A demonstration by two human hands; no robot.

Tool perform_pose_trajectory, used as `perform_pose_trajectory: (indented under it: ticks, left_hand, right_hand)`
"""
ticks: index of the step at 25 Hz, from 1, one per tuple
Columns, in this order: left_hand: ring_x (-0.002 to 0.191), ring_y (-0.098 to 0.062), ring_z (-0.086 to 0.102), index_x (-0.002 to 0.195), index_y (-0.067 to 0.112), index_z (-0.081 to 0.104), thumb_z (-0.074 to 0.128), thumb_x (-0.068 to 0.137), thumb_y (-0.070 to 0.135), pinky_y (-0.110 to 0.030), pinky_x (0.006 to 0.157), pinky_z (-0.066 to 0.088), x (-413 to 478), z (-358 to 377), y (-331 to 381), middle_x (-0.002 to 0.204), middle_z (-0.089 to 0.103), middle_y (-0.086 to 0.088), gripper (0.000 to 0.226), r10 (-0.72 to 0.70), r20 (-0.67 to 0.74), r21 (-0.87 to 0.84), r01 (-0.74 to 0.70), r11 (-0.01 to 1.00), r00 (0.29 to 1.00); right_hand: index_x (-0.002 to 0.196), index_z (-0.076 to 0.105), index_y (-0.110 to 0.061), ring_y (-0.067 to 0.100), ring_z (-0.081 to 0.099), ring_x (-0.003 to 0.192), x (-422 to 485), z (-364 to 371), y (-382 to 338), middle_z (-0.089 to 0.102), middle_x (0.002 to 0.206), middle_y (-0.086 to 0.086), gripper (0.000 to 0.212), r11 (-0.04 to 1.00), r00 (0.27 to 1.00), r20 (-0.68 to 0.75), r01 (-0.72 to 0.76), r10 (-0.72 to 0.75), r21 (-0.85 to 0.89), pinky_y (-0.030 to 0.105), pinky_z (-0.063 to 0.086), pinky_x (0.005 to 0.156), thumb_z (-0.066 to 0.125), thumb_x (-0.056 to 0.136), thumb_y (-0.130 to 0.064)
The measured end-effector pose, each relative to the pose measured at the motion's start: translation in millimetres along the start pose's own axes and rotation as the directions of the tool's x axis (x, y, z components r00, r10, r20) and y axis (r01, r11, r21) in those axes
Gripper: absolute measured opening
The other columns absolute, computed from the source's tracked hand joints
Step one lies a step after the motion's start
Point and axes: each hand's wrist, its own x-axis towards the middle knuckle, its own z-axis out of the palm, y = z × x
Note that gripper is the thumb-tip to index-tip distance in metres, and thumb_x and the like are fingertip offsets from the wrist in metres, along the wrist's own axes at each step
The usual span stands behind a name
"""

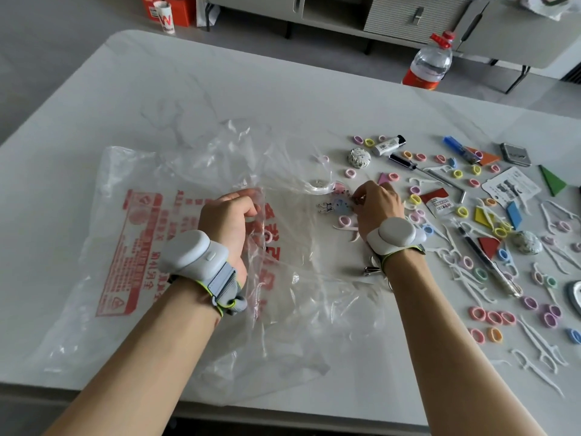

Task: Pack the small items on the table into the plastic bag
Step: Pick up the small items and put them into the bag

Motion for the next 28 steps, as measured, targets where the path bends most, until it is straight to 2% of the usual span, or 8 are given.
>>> perform_pose_trajectory:
  ticks: [5,8,12,17,21,23,25,28]
  left_hand:
    - [0.04,-0.016,0.047,0.076,0.014,0.069,0.044,0.072,-0.006,-0.023,0.044,0.036,3.0,-0.9,-1.2,0.049,0.057,0.006,0.032,0.004,-0.006,0.02,-0.003,1.0,1.0]
    - [0.044,-0.018,0.047,0.069,0.014,0.069,0.044,0.071,-0.006,-0.026,0.048,0.036,3.5,-1.3,-0.7,0.051,0.058,0.005,0.032,0.011,-0.001,0.022,-0.011,1.0,1.0]
    - [0.057,-0.02,0.05,0.048,0.025,0.069,0.043,0.075,-0.008,-0.026,0.053,0.037,3.1,-2.8,3.3,0.051,0.061,0.011,0.05,0.027,0.048,0.074,-0.031,0.997,0.998]
    - [0.049,-0.015,0.05,0.044,0.031,0.067,0.042,0.079,-0.006,-0.021,0.048,0.033,-3.8,-5.1,10.2,0.049,0.058,0.011,0.057,0.0,0.056,0.065,-0.003,0.998,0.998]
    - [0.04,-0.014,0.046,0.067,0.022,0.067,0.043,0.08,-0.007,-0.017,0.041,0.028,-8.9,-4.9,12.4,0.045,0.055,0.005,0.04,-0.025,0.039,0.025,0.024,0.999,0.999]
    - [0.043,-0.015,0.045,0.067,0.023,0.067,0.042,0.08,-0.007,-0.018,0.042,0.027,-9.2,-6.7,12.0,0.045,0.055,0.005,0.041,-0.016,0.055,0.048,0.013,0.999,0.998]
    - [0.047,-0.019,0.044,0.059,0.025,0.072,0.042,0.075,-0.007,-0.022,0.047,0.028,-8.3,-8.5,11.2,0.045,0.056,0.006,0.046,-0.002,0.054,0.065,-0.002,0.998,0.999]
    - [0.054,-0.022,0.039,0.058,0.034,0.073,0.044,0.057,0.002,-0.028,0.053,0.026,-5.8,-10.3,10.4,0.048,0.052,0.007,0.043,0.054,0.053,0.058,-0.057,0.997,0.997]
  right_hand:
    - [0.105,0.057,-0.007,0.034,0.054,0.098,-2.1,9.0,3.9,0.054,0.111,0.015,0.017,1.0,0.999,-0.033,0.025,-0.026,-0.011,0.041,0.044,0.085,0.053,0.088,-0.005]
    - [0.102,0.056,-0.007,0.027,0.053,0.082,-5.6,-3.0,1.4,0.061,0.093,0.007,0.011,0.957,0.978,-0.199,-0.001,0.061,0.289,0.032,0.038,0.068,0.052,0.092,-0.008]
    - [0.085,0.051,-0.022,0.025,0.056,0.076,-15.2,-27.0,-2.5,0.06,0.079,0.0,0.009,0.764,0.972,-0.227,0.097,0.066,0.638,0.038,0.046,0.072,0.055,0.09,-0.015]
    - [0.08,0.048,-0.013,0.013,0.058,0.065,-48.8,-56.0,-9.5,0.053,0.071,0.005,0.021,0.33,0.986,0.105,-0.058,-0.127,0.942,0.04,0.057,0.077,0.045,0.096,0.0]
    - [0.082,0.05,-0.008,0.017,0.056,0.063,-70.6,-61.4,-24.7,0.048,0.071,0.009,0.017,0.161,0.919,0.307,-0.273,-0.247,0.948,0.049,0.059,0.075,0.044,0.097,-0.002]
    - [0.084,0.05,-0.005,0.017,0.056,0.061,-77.0,-56.3,-38.1,0.05,0.07,0.01,0.015,0.051,0.867,0.384,-0.389,-0.318,0.92,0.051,0.057,0.078,0.043,0.097,-0.002]
    - [0.085,0.05,-0.004,0.019,0.055,0.063,-80.9,-46.2,-50.7,0.051,0.07,0.01,0.015,0.038,0.831,0.427,-0.444,-0.357,0.895,0.05,0.056,0.082,0.042,0.097,-0.002]
    - [0.092,0.056,-0.001,0.022,0.058,0.073,-85.3,-25.1,-61.8,0.058,0.079,0.012,0.017,0.13,0.799,0.495,-0.481,-0.342,0.867,0.041,0.055,0.083,0.04,0.097,0.002]
